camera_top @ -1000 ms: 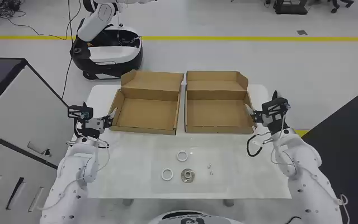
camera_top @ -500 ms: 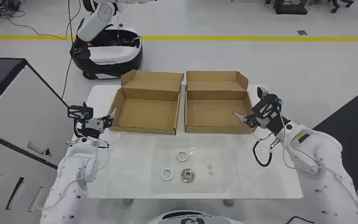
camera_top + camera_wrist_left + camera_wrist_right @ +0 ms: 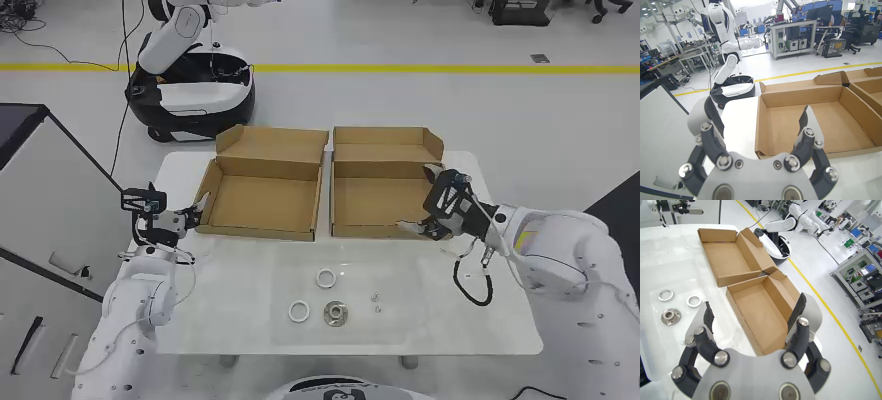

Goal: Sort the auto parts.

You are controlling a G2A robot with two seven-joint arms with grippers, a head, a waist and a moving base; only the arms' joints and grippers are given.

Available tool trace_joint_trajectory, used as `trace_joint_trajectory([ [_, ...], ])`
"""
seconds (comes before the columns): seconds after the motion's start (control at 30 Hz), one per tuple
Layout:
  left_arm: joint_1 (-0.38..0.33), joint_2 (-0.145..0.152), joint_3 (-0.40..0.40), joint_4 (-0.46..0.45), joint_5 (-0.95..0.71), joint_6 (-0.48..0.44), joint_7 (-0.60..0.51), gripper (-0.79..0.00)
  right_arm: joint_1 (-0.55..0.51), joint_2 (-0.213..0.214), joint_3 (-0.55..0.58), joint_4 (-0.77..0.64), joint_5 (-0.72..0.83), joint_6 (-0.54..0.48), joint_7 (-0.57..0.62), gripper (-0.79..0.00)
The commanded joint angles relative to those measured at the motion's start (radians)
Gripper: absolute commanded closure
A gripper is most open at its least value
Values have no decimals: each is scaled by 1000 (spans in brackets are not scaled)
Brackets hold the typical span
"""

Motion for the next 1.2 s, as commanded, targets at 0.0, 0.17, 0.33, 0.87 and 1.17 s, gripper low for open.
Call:
trace_joint_trajectory([
  [0.0,0,0,0,0,0,0,0,-785,17,5,-16,-7,25,-13,58,-785],
  [0.17,0,0,0,0,0,0,0,-785,73,20,-82,-30,88,-16,178,-785],
  [0.33,0,0,0,0,0,0,0,-785,123,47,-172,-36,89,22,215,-785],
  [0.87,0,0,0,0,0,0,0,-785,334,201,-503,-44,97,143,337,-785],
  [1.17,0,0,0,0,0,0,0,-785,441,267,-589,-29,155,206,400,-785],
])
